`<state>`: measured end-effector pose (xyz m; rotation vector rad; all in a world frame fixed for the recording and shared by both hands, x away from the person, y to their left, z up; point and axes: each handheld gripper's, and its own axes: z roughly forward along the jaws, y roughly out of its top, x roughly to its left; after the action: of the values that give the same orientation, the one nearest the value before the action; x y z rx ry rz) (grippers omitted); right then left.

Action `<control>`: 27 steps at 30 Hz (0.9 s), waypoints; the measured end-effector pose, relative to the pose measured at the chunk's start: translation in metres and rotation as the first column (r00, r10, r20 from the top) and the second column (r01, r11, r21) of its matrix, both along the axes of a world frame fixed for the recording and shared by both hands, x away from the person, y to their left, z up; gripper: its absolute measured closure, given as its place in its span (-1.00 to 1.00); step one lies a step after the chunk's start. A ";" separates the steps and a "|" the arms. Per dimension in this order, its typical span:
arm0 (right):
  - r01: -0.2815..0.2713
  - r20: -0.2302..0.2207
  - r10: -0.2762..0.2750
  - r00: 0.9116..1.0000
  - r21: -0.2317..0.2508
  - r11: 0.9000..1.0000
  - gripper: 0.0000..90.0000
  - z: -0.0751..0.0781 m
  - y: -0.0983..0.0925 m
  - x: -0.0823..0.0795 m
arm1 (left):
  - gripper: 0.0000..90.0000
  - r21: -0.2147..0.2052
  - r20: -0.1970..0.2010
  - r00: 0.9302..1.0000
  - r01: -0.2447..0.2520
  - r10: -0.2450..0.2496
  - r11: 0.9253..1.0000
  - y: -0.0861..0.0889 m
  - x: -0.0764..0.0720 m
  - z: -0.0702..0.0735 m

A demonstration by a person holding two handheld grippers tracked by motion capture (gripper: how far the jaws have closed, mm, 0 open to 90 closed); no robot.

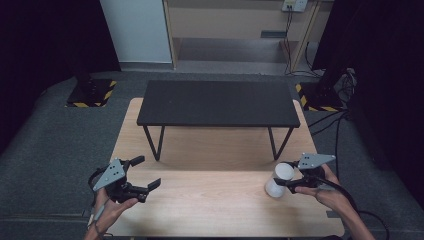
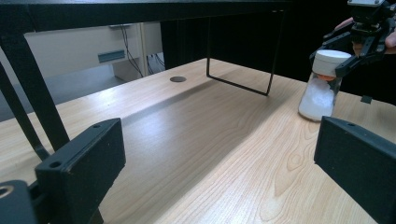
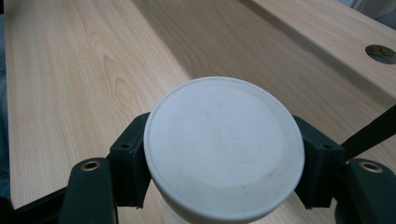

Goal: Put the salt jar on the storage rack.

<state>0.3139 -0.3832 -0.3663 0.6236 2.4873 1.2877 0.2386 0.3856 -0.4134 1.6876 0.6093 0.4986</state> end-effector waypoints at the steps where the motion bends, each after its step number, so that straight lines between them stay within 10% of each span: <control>1: 0.008 0.002 -0.008 1.000 -0.002 1.000 -0.26 0.000 0.001 -0.001 | -0.98 -0.001 0.000 1.000 -0.001 0.001 1.000 0.000 0.000 0.000; 10: 0.034 0.007 -0.034 0.999 0.010 0.999 -0.26 0.028 0.005 -0.009 | -0.98 0.000 -0.003 1.000 0.002 -0.002 1.000 0.000 0.001 0.000; 27: 0.098 0.051 -0.105 0.993 0.129 0.987 -0.26 0.187 0.011 -0.008 | -0.98 -0.003 -0.001 1.000 0.002 -0.002 1.000 0.000 0.000 0.000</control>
<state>0.3056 -0.3721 -0.1793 0.7219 2.3097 1.4123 0.2383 0.3858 -0.4134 1.6851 0.6084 0.4950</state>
